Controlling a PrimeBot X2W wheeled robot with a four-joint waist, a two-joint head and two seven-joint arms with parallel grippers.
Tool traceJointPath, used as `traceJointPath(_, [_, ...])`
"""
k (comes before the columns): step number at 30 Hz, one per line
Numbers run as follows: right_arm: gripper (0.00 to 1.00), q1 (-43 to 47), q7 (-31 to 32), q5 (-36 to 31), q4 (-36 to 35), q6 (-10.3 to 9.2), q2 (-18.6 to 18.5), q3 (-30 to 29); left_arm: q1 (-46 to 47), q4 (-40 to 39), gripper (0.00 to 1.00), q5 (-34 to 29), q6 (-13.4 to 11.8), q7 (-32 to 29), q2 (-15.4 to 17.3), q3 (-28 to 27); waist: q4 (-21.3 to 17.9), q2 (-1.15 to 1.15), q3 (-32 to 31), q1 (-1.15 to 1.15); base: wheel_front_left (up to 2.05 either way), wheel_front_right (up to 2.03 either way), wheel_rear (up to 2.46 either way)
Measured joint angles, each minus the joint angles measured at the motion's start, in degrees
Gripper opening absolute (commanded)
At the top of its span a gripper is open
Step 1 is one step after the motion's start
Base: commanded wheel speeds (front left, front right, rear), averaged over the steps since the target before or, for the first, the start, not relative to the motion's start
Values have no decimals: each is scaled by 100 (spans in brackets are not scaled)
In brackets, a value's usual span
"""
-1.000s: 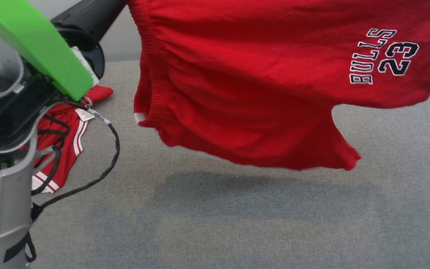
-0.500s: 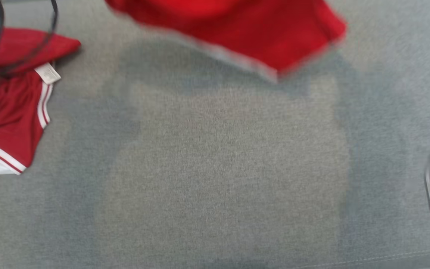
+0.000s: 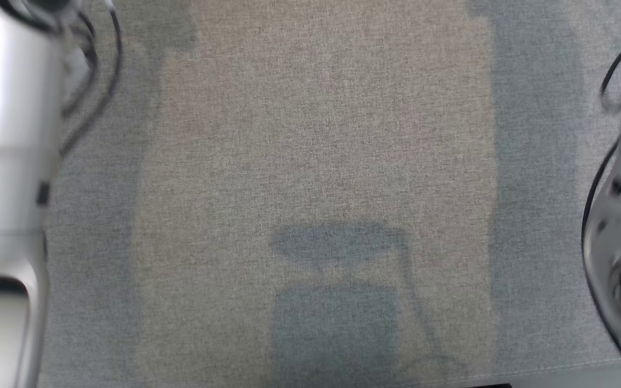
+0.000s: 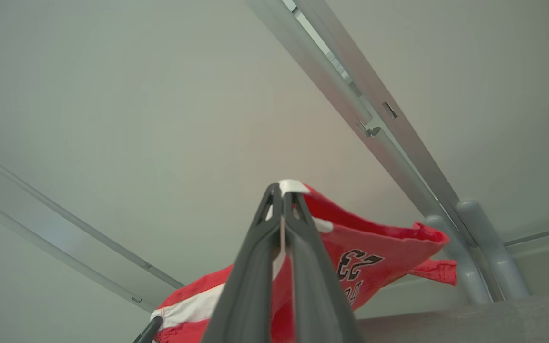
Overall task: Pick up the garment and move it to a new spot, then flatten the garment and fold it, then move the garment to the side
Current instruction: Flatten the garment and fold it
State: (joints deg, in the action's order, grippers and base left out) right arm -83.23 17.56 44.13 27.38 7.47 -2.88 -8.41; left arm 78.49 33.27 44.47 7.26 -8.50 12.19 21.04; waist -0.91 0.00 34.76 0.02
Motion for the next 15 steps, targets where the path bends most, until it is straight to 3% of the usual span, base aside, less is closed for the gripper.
traceJointPath(4, [0,1275,24,243,-471,0,-51,237,-942,-271,0,582,10,603,143,472,16,0,-89,-1,0,0,0])
traceJointPath(11, [0,4095,78,561,-1652,0,-656,419,-2992,-918,0,1345,12,1729,631,1386,30,0,-642,-2,0,0,0])
traceJointPath(15, [0,5400,74,430,-2375,1,-1015,682,-3765,-1182,0,1401,13,2162,845,1608,65,0,-1017,-3,0,0,0])
